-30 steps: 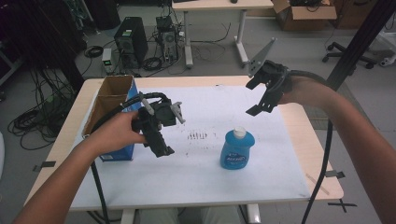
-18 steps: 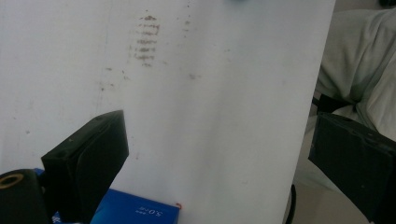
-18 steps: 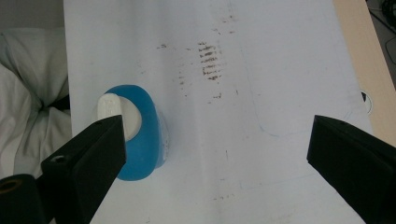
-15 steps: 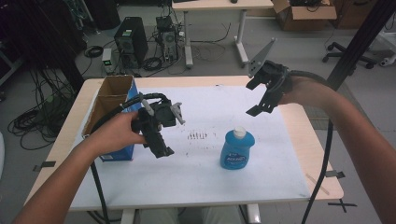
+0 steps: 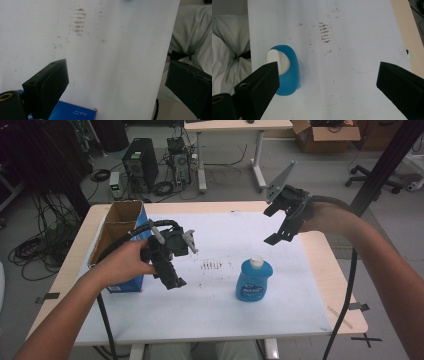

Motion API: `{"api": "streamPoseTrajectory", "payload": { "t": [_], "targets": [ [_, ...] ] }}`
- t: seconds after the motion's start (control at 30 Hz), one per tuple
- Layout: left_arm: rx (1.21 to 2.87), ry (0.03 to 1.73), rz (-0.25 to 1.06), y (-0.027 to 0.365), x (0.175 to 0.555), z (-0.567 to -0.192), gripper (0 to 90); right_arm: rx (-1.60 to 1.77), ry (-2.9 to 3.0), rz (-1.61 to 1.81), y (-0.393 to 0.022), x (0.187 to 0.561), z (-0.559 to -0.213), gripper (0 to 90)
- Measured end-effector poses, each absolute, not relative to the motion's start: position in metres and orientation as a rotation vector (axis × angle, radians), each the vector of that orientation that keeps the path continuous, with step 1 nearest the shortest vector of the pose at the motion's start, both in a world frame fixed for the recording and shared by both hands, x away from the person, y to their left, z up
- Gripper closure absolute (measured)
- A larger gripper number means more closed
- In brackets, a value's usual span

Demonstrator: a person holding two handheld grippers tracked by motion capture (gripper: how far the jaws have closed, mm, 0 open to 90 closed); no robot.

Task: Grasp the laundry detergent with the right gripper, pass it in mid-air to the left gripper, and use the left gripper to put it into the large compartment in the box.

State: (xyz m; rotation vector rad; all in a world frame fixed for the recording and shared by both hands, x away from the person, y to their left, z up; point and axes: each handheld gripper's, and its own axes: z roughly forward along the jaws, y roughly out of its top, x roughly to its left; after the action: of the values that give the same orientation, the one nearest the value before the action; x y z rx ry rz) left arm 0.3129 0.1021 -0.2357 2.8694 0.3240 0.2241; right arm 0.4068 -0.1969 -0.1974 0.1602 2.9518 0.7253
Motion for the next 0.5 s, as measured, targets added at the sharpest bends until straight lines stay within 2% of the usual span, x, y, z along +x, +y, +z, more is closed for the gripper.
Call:
{"api": "streamPoseTrajectory", "payload": {
  "t": [0.5],
  "targets": [
    [2.873,0.339,0.229,0.102,0.317,-0.238,5.0,0.162,2.967,0.737,-0.213,0.391,-0.197,4.6]
  ]
}}
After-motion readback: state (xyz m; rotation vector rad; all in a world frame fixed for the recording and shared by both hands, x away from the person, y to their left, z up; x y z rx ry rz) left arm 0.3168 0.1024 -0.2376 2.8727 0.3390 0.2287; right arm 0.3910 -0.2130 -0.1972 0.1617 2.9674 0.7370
